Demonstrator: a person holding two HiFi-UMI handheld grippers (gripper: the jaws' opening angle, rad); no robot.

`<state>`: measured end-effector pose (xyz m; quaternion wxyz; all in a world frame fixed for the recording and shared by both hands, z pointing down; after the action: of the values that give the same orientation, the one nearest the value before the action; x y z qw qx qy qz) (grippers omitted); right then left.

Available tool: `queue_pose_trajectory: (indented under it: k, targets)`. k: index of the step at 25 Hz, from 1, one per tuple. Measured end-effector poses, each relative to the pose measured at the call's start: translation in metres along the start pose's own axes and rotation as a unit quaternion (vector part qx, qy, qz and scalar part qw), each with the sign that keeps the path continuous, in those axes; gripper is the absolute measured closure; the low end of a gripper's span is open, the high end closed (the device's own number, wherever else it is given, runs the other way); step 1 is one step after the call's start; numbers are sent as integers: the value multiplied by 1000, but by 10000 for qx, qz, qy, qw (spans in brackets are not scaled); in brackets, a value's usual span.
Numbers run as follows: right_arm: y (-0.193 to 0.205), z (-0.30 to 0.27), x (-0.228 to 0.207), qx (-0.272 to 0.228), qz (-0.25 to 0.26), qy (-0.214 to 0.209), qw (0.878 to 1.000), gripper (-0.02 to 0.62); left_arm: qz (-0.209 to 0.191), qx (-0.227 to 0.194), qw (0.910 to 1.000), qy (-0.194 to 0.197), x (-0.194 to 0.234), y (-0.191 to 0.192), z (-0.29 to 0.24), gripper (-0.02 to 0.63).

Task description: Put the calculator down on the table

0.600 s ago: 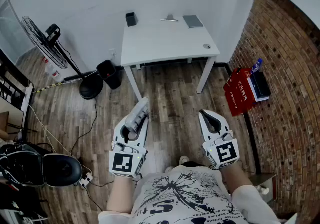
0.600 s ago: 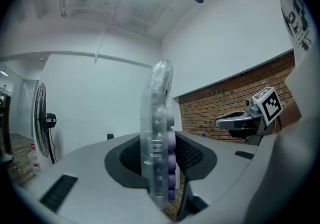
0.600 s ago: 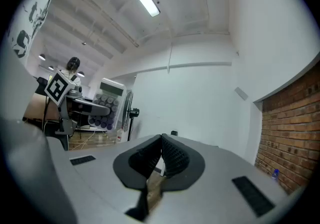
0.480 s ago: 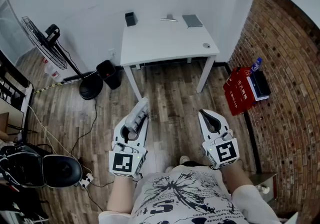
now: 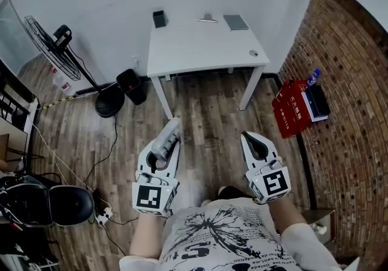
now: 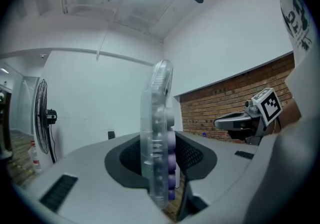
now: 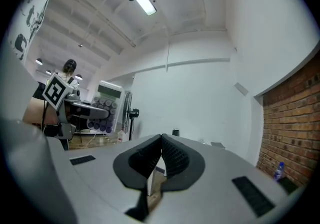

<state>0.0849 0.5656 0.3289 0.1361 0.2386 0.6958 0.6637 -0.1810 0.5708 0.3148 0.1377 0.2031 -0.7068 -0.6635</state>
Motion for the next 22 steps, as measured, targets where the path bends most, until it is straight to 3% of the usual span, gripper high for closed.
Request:
queue_pose_trajectory:
  k: [6, 10, 16, 22]
  targets:
    - [13, -30, -3, 144, -110, -156, 9997, 580, 110, 152, 9998, -24, 18, 14, -19, 457]
    - [24, -59, -30, 188, -255, -210, 9993, 580, 112, 197, 9997, -134, 29, 18, -50, 457]
    - [36, -126, -94, 339, -261, -261, 9987, 580, 137, 290, 9991, -281, 50, 21, -130, 457]
    - [35, -209, -188, 353, -209, -506, 9979, 580, -5, 313, 9983, -494, 61, 5, -241, 457]
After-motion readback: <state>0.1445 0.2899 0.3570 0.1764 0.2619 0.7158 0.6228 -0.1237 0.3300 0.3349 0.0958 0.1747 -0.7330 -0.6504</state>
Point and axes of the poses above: the fingertips, and each gripper's own axes: z backward along the fingers, x to its left, y out of its underside, the point moved 8 cm from there along z, backward along the fingers, and after that the axes turned 2 degrees about x, right-handed, at the moved point
